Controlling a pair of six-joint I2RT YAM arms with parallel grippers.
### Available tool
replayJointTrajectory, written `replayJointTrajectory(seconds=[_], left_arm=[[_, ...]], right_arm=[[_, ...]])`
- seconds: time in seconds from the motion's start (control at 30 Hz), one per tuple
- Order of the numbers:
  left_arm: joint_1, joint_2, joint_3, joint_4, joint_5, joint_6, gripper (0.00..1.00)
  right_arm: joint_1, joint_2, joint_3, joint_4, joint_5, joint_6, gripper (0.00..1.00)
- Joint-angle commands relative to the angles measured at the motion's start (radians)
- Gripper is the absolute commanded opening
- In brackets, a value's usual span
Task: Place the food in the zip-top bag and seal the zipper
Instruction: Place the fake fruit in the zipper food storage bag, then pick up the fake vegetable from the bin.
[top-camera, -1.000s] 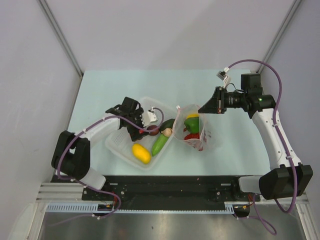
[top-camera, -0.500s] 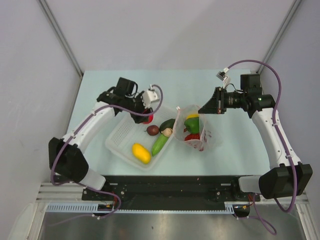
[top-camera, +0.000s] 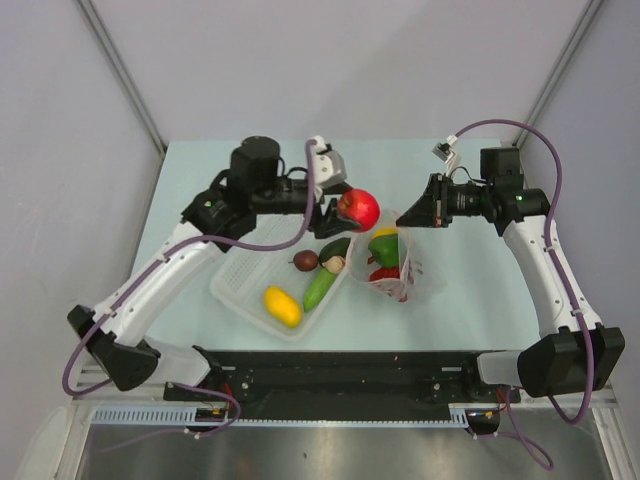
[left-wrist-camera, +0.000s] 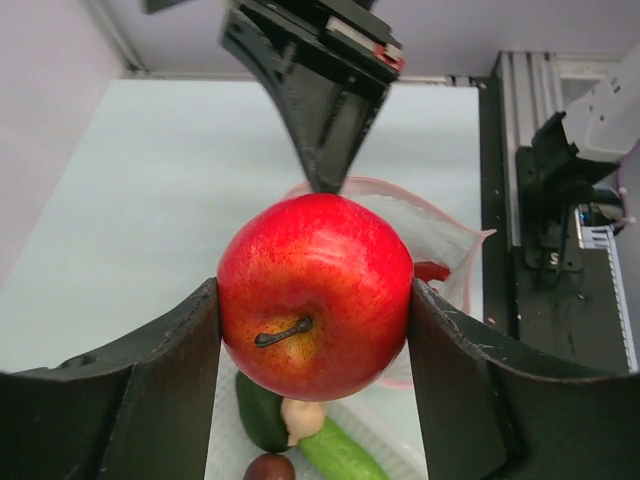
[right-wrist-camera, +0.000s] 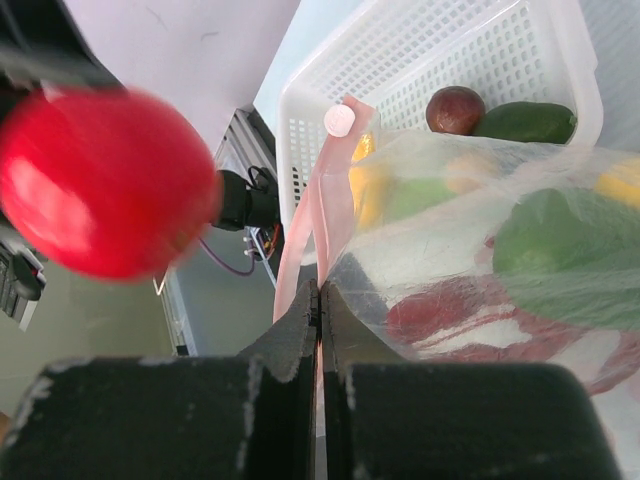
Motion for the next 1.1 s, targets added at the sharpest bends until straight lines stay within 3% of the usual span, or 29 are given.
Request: replayJointTrajectory(seconds=[0.0, 0.03, 0.13, 0.17, 0.2, 0.33, 0.43, 0.63, 0.73, 0.87, 1.07], left_arm=[[-0.114, 0.077, -0.005, -0.008, -0.108, 0.023, 0.4], [-0.128, 0.095, 0.0, -0.019, -0.125, 0.028, 0.41], [-0.167, 0.135, 0.024, -0.071, -0.142, 0.051, 0.71], [-0.17, 0.131, 0.029, -0.089, -0.134, 0.054, 0.89], [-0.167, 0.123, 0.033, -0.092, -0.134, 0.043, 0.99], [-0.11, 0.045, 0.012, -0.05, -0.117, -0.013, 1.0], [0.017, -0.012, -0.034, 0.015, -0.08, -0.125, 1.0], [0.207, -0.03, -0.219, 0.068, -0.16, -0.13, 0.96], [0.226, 0.032, -0.27, 0.05, -0.215, -0.042, 0.89], [0.227, 0.141, -0.31, 0.056, -0.254, 0.058, 0.89], [0.223, 0.336, -0.217, 0.087, -0.254, 0.074, 0.84]], right_arm=[[0.004, -0.01, 0.026, 0.032, -0.031, 0.005, 0.0], [0.002, -0.013, 0.026, 0.032, -0.034, 0.003, 0.0], [0.001, -0.021, 0.028, 0.026, -0.038, -0.001, 0.0], [-0.001, -0.025, 0.028, 0.023, -0.041, -0.007, 0.0], [-0.001, -0.026, 0.028, 0.023, -0.041, -0.007, 0.0], [-0.002, -0.026, 0.025, 0.021, -0.051, -0.004, 0.0], [-0.008, -0.026, 0.023, 0.026, -0.069, -0.003, 0.0], [-0.019, -0.032, 0.013, 0.059, -0.12, 0.026, 0.0], [-0.019, -0.035, 0.01, 0.078, -0.109, 0.034, 0.0], [-0.021, -0.038, 0.01, 0.059, -0.095, 0.02, 0.0], [-0.021, -0.036, -0.006, 0.062, -0.084, 0.026, 0.0]])
